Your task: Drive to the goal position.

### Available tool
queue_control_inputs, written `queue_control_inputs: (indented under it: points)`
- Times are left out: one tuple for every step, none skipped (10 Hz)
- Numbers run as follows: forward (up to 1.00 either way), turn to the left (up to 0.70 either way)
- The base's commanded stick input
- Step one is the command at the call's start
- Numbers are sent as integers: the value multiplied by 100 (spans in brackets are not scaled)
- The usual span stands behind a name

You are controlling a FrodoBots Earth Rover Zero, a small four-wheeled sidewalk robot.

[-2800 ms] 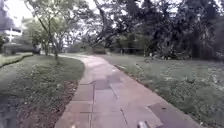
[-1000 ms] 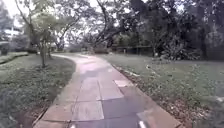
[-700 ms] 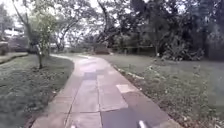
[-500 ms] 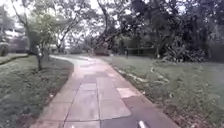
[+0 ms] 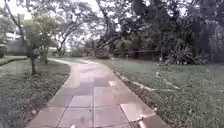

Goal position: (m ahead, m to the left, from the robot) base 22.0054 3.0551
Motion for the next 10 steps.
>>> queue_control_inputs:
  points:
    - [100, 40]
    - [100, 38]
    - [100, 11]
    - [100, 0]
    - [100, 0]
    - [100, 0]
    - [100, 0]
    - [100, 0]
    - [100, 0]
    - [100, 0]
